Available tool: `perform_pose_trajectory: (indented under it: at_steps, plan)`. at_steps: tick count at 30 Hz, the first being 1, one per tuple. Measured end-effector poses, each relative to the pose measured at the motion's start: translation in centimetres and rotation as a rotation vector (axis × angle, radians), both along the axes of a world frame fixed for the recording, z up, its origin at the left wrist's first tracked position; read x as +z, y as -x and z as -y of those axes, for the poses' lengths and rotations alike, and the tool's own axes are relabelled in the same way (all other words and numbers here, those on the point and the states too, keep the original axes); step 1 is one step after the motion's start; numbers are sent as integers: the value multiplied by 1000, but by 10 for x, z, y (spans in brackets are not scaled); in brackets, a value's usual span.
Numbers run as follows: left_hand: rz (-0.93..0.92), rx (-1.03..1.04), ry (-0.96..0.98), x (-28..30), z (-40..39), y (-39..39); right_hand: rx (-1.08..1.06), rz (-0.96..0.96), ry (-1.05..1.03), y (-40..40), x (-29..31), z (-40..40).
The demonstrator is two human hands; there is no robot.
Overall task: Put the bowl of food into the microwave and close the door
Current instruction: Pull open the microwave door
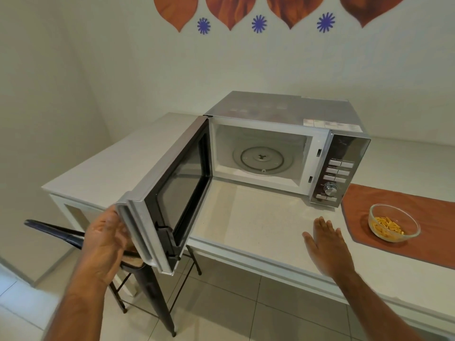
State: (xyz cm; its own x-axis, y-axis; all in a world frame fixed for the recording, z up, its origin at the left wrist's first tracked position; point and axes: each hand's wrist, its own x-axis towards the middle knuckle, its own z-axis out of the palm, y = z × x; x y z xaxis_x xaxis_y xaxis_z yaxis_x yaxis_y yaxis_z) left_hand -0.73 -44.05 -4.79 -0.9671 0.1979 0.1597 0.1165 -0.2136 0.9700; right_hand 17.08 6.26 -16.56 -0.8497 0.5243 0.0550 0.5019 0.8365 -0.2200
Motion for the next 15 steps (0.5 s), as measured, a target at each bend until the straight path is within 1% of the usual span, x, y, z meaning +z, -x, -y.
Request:
perform_pose_trajectory:
  at_steps: [2,5,7,9,10,12,15]
  plan:
    - [-49,145,7,21,2,6,-4,3,-1,0,-2,-1]
    - [-277,250,50,62,-2,3,-9,8,-11,0,-3,-2]
    - [-412,302,150,89,-11,-8,-11,12,-10,1,-3,-2]
    - [-504,349,300,114,-26,-19,-13,10,-10,1,-3,-1]
    - [-547,336,378,125,-34,-25,-13,9,-8,2,-3,-1]
    - [-614,243,533,143,-55,-36,-15,11,-3,2,-3,0]
    - [-630,73,663,153,-96,-47,-12,18,-3,1,-1,1]
